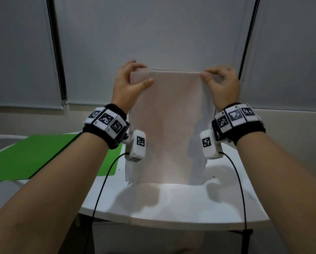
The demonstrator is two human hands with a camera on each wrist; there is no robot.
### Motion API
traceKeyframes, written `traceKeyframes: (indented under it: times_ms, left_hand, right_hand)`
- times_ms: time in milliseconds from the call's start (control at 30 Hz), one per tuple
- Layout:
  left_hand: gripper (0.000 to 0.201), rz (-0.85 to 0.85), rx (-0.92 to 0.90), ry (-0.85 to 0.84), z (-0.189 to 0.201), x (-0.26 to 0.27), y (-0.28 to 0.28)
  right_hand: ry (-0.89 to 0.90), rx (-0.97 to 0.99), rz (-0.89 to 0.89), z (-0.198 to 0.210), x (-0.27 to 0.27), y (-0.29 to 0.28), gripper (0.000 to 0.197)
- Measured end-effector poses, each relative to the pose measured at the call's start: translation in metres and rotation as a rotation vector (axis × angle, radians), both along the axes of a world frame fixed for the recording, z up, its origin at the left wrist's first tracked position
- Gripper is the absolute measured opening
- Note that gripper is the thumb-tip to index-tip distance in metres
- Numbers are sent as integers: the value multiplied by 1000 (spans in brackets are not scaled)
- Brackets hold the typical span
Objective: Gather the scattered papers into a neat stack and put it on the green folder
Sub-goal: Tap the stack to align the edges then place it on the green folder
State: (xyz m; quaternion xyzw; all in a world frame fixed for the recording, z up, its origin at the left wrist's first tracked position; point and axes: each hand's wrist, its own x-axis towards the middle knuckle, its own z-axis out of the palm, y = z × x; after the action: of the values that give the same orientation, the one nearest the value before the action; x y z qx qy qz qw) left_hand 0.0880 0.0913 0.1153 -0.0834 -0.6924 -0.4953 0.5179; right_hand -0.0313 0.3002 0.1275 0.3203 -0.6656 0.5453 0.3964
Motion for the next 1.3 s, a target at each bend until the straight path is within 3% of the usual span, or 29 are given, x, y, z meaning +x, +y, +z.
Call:
traceKeyframes:
  times_ms: [100,167,233,300,400,467,567,667,733,867,1000,1033,1133,1233,1300]
  left_hand:
    - [19,-164,216,45,4,2,-3]
    - [22,-265,251,38,5,2,-6]
    - [28,-324,194,1,7,3,-7]
    - [18,-345,206,-21,8,5,-5]
    - [14,-286,265,20,9,3,-4]
    - [12,-262,288,42,10,2,-3]
    - [43,-242,307,-2,4,-2,-10]
    - [105,-381,325,-208,-27,-8,-26]
    - [117,-435,292,-333,-56,-12,-31]
    - [90,-456,266,-350,-72,-18,-23]
    - [84,-506,205,-345,-61,-19,-16]
    - [84,-521,180,-367,-61,-18,-16]
    - [87,-560,132,-494,-73,-17,-27]
    - [86,-536,172,-633,-102,-17,-35]
    - [73,-440,228,-629,-126,-19,-30]
  right_hand:
    - [-75,-97,73,2,2,-1,19]
    - [-127,-164,168,2,6,0,22]
    - [-190,-199,260,1,5,3,40]
    - [-279,-204,364,-3,2,6,59]
    - [-530,-179,596,-21,-5,8,88]
    - [-613,-86,603,-37,-7,7,91]
    - [-618,-80,511,-47,-12,5,90]
    - [-632,-193,640,-49,-13,6,88]
    - [-668,-222,732,-50,-5,9,84]
    - [-650,-166,793,-39,10,10,56]
    - [-646,-207,766,-20,11,9,25]
    - [-645,-212,732,-18,9,8,26]
    - [-628,-259,596,-23,1,6,59]
    - [-735,-180,574,-60,-5,9,54]
    - [-794,-74,555,-92,-2,10,39]
